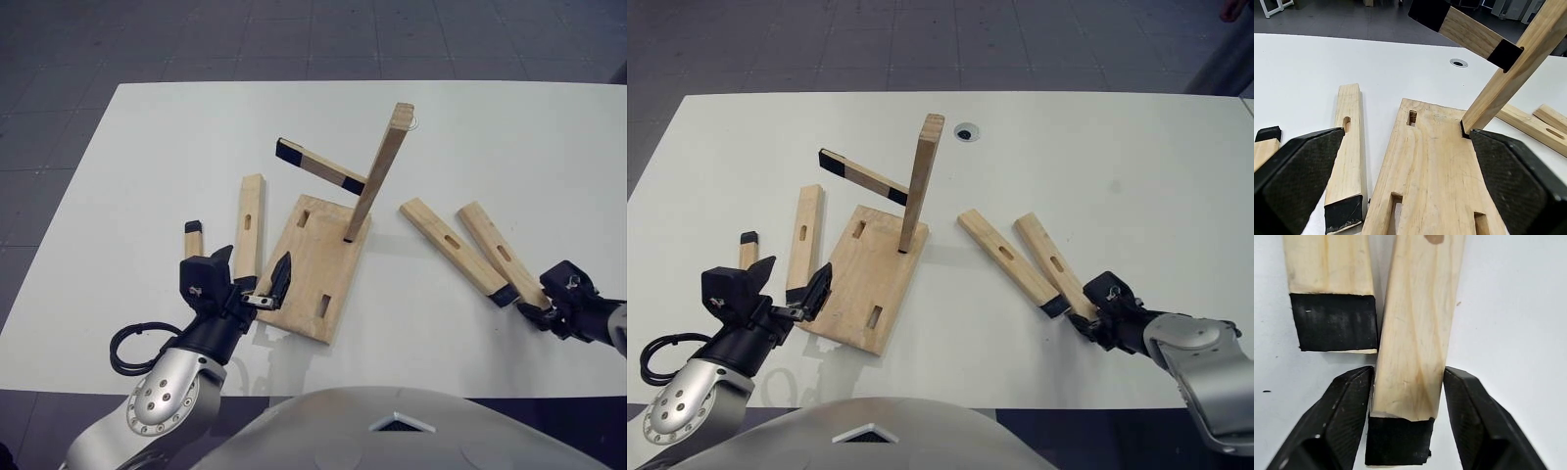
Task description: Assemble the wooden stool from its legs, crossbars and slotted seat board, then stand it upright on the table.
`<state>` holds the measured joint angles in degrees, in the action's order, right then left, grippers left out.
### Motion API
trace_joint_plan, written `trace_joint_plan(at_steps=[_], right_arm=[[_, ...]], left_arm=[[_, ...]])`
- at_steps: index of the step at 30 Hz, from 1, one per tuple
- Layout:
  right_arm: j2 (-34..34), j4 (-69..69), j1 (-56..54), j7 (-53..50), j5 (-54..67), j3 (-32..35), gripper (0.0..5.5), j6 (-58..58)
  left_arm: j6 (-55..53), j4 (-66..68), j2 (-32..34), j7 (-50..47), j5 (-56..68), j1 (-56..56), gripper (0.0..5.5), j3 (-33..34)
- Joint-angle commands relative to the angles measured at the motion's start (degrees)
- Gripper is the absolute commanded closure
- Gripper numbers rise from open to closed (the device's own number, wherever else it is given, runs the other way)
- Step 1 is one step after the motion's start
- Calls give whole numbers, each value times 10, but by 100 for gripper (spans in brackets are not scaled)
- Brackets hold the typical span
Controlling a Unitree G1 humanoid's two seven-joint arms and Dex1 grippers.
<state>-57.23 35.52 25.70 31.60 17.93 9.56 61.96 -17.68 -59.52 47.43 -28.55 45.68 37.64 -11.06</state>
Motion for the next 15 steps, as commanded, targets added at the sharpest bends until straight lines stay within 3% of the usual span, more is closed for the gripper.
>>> trace_joint_plan(at_steps=[1, 7, 10, 12, 15], right_arm=[[15, -51, 24, -14, -20, -37, 334, 19], [25, -84, -13, -15, -15, -6, 334, 12], [56, -87, -58, -22, 2, 60, 335, 5], [97, -71, -121, -30, 40, 157, 337, -10], [155, -28, -168, -16, 112, 252, 339, -56]], left_arm=[[5, -5, 12, -9, 6, 3, 76, 0], [6, -5, 11, -12, 4, 5, 76, -2], [-6, -5, 13, 10, 30, -2, 76, 15], [-9, 5, 38, 102, 108, -19, 76, 79], [-1, 84, 73, 340, 229, -26, 76, 213]])
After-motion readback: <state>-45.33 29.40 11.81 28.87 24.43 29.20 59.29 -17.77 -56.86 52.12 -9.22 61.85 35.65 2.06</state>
